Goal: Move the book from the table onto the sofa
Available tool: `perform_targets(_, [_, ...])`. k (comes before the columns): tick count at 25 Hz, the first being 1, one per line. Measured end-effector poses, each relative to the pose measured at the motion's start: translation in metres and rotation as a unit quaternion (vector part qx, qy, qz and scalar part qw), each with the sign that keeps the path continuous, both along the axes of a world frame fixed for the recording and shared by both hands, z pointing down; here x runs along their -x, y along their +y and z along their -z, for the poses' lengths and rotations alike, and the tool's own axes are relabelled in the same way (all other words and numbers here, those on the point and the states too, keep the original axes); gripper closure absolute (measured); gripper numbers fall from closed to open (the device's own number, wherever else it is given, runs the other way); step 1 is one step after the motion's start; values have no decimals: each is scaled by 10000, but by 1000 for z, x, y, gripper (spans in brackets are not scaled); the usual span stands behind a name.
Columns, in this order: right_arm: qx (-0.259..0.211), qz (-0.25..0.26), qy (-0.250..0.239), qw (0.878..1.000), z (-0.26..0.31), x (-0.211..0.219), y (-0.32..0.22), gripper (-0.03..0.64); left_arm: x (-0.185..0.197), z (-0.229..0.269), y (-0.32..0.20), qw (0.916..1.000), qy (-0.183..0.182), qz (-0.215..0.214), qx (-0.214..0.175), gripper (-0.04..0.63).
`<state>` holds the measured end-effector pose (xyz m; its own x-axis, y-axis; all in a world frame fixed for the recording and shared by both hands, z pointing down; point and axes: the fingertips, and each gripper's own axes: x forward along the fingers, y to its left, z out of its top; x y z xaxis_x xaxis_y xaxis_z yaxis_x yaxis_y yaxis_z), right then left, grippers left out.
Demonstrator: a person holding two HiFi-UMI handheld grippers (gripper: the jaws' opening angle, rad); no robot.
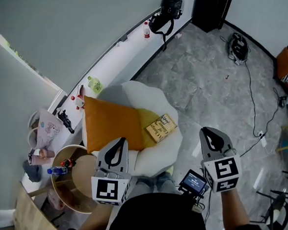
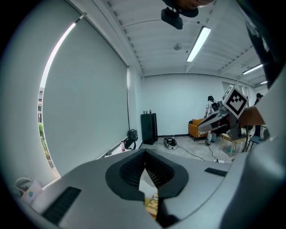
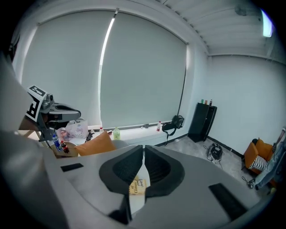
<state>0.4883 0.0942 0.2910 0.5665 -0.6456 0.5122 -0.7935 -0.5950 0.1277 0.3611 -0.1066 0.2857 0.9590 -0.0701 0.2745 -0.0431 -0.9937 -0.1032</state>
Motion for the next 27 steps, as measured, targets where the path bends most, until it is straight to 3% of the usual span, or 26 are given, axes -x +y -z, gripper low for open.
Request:
perform_targets(11, [-339,-471,79,9983,34,28,29,591,32,41,1,9993,359,29,-101,589])
perform_targets(27, [-372,-562,141,9976,40,22,37,591,20,51,12,9988,465,-125,-92,589])
